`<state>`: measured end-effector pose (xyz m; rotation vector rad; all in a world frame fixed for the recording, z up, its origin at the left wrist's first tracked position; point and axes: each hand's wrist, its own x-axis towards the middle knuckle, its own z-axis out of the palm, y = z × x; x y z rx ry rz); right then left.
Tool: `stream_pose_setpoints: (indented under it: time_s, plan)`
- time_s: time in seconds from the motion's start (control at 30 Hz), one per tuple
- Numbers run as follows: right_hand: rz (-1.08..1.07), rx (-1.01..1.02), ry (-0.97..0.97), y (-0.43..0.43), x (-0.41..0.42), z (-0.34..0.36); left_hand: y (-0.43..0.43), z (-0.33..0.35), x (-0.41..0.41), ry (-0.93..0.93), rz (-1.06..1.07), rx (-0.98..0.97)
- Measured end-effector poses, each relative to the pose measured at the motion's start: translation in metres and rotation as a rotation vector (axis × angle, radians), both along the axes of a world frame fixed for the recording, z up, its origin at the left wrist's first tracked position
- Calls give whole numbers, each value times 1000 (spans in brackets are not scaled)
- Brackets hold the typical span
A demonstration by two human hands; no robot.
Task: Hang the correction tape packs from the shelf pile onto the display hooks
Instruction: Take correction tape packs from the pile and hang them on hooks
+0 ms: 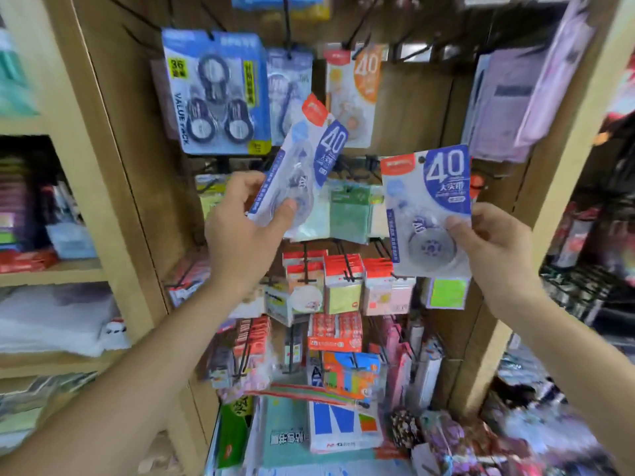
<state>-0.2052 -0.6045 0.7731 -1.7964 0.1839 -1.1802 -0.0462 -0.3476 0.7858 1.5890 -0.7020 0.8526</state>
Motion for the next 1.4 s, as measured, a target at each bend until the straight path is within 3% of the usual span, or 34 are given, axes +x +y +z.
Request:
stream_pose_setpoints:
  time_s: [0.2,0.5,0.8,1.1,1.4]
  plan:
    - [-7,47,-84,-7,20,59,-19,67,34,-189,38,48]
    - [-6,43,23,-12,64,126,-52,94,96,-242,236,406]
    - [-10,-14,37,-20,119,165,-47,74,135,-118,134,222]
    - [6,116,22,-26,151,156,-50,66,136,-211,196,333]
    - [-59,184,23,-28,171,149,-52,62,135,-275,194,256]
